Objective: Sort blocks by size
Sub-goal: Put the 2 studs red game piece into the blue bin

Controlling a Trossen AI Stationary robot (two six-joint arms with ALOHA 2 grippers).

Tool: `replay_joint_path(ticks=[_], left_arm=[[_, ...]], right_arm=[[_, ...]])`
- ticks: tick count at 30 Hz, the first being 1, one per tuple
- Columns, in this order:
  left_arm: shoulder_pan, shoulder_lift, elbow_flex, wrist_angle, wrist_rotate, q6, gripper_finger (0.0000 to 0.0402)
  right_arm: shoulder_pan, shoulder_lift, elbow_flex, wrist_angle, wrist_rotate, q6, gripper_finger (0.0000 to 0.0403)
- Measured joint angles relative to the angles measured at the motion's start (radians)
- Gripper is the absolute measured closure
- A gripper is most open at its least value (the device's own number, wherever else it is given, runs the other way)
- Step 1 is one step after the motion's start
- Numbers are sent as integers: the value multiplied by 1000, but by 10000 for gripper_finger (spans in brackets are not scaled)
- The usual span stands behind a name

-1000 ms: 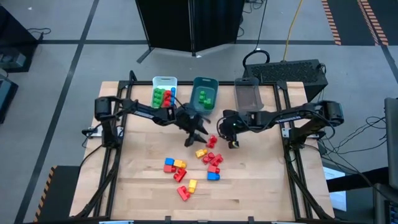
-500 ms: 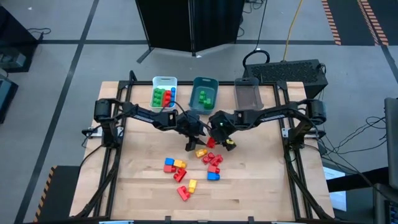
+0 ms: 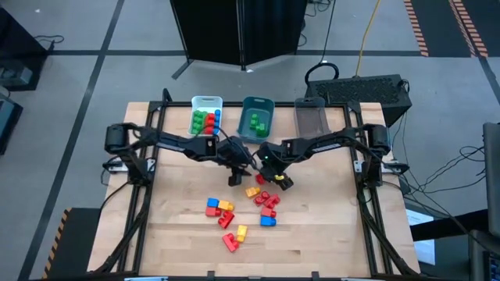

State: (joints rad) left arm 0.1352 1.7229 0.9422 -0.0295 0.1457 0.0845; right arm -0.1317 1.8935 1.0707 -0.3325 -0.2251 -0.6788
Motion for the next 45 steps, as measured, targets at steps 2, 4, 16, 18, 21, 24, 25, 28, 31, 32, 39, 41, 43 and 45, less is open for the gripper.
replay_joint_path(ticks=[2,4,16,18,21,24,25,28,31,32,39,41,43,45], left_arm=[[0,-39,0,-52,-40,0,219],[-1,-77,0,-86,-77,-1,219],[1,-324,-150,-132,-264,-107,219],[2,-357,-198,-90,-267,-130,219],[-1,-391,-260,-33,-266,-161,219],[-7,-398,-302,-1,-266,-183,219],[-8,-396,-310,12,-266,-184,219],[-12,-387,-314,29,-265,-183,219],[-15,-382,-314,46,-263,-182,219],[-15,-382,-314,53,-263,-180,219],[-19,-382,-314,56,-259,-175,219],[-20,-382,-314,57,-259,-176,219],[-20,-382,-314,59,-259,-176,219],[-20,-382,-314,69,-258,-177,219]], right_arm=[[1,0,3,-3,1,18,233],[0,-3,2,-2,4,36,255],[-40,-73,-1,2,25,89,242],[-59,-102,-1,13,24,86,247],[-97,-151,-1,42,17,84,254],[-148,-193,-1,102,17,93,250],[-168,-204,0,129,19,102,247],[-228,-213,0,229,16,157,243],[-287,-198,0,300,16,230,244],[-305,-186,0,325,16,248,245],[-382,-130,0,338,14,368,222],[-391,-128,0,349,14,387,209],[-395,-128,0,364,14,392,192],[-393,-131,0,369,14,405,173]])
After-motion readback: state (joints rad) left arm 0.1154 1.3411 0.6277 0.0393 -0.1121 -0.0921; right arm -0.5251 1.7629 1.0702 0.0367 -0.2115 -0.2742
